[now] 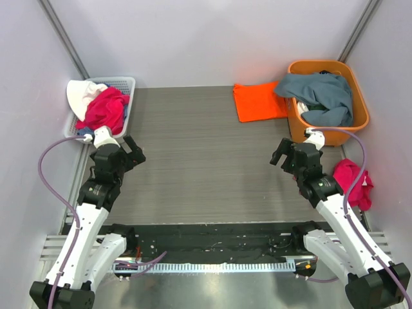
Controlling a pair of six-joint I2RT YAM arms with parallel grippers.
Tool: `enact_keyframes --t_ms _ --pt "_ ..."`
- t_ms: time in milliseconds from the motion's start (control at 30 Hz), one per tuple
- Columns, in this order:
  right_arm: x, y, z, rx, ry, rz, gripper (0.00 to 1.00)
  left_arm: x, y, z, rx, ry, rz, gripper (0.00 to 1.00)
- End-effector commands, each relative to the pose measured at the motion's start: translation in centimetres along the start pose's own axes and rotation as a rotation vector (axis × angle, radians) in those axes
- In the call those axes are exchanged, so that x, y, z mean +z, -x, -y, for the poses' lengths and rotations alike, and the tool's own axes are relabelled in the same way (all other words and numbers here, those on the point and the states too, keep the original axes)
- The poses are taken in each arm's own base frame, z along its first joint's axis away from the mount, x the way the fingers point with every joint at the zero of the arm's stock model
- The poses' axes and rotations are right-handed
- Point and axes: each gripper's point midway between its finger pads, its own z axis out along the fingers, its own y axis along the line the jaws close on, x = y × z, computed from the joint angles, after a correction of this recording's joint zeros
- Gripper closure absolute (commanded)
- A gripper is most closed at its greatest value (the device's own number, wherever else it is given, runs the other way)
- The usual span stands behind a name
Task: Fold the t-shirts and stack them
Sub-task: Grab the tshirt from the pile
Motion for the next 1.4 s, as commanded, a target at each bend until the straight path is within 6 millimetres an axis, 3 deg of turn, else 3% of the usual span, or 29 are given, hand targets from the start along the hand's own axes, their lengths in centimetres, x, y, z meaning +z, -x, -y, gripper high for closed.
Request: enact_keyframes --t_ms 0,233,300,433,500,600,667,700,800,833,900,933,967,1000,1067,1100,1133,1200,1367 --pt "-0.6 1.3 -1.0 0.044 0.044 0.043 0.00 0.0 -0.2 -0.3 0.032 -0.002 0.007 0.00" --pt "-2.1 2.7 -1.4 0.127 0.093 0.127 0.00 0.3 -1.5 -0.6 0.035 0.017 -0.048 0.00" --pt "-1.9 2.7 -1.0 0.144 0.069 0.129 0.00 0.4 -1.5 -0.6 0.027 0.020 -0.043 0.00" --pt "-1.7 3.4 -2.3 0.107 0.099 0.102 0.00 0.4 -1.2 -0.7 0.039 0.025 -0.037 0.00" --pt "-0.4 3.0 -2.5 0.086 0.068 0.054 0.00 0.5 -1.1 -0.7 0.035 0.028 -0.029 0.00" --pt "1.0 5.3 -2.6 0.036 -0.009 0.071 0.00 0.6 -1.5 -1.0 0.034 0.045 -0.048 0.01" --pt "1.9 7.4 -1.2 -0.016 -0.126 0.128 0.00 0.7 -1.8 -1.7 0.055 0.103 -0.090 0.00" --pt "1.6 9.8 -1.5 -0.010 -0.142 0.180 0.00 0.8 -1.8 -1.9 0.074 0.113 -0.103 0.00" --pt "3.0 14.6 -0.4 0.011 -0.209 0.230 0.00 1.1 -1.6 -2.0 0.096 0.137 -0.118 0.00" --pt "3.6 16.0 1.1 0.041 -0.253 0.238 0.00 1.0 -1.3 -1.8 0.093 0.132 -0.111 0.00" --pt "5.0 18.9 1.7 0.063 -0.271 0.241 0.00 0.8 -0.8 -1.6 0.087 0.121 -0.094 0.00" --pt "5.5 19.5 2.0 0.061 -0.270 0.222 0.00 0.8 -0.6 -1.5 0.088 0.117 -0.083 0.00" --pt "6.0 20.6 3.4 0.070 -0.293 0.223 0.00 0.6 -0.2 -1.4 0.084 0.111 -0.070 0.00" --pt "6.0 22.7 3.5 0.074 -0.301 0.250 0.00 0.5 -0.1 -1.5 0.087 0.114 -0.066 0.00" --pt "8.5 22.7 5.7 0.081 -0.357 0.190 0.00 0.3 0.1 -1.6 0.092 0.113 -0.062 0.00" --pt "8.4 24.7 5.7 0.098 -0.353 0.214 0.00 0.3 -0.1 -1.6 0.096 0.114 -0.067 0.00" --pt "10.2 23.5 6.4 0.098 -0.376 0.149 0.00 0.2 0.0 -1.5 0.092 0.110 -0.069 0.00" --pt "10.6 24.6 7.3 0.124 -0.384 0.154 0.00 -0.1 -0.3 -1.5 0.074 0.103 -0.081 0.00" --pt "13.3 23.8 7.8 0.122 -0.371 0.109 0.00 -0.4 -1.3 -1.4 0.037 0.080 -0.088 0.00"
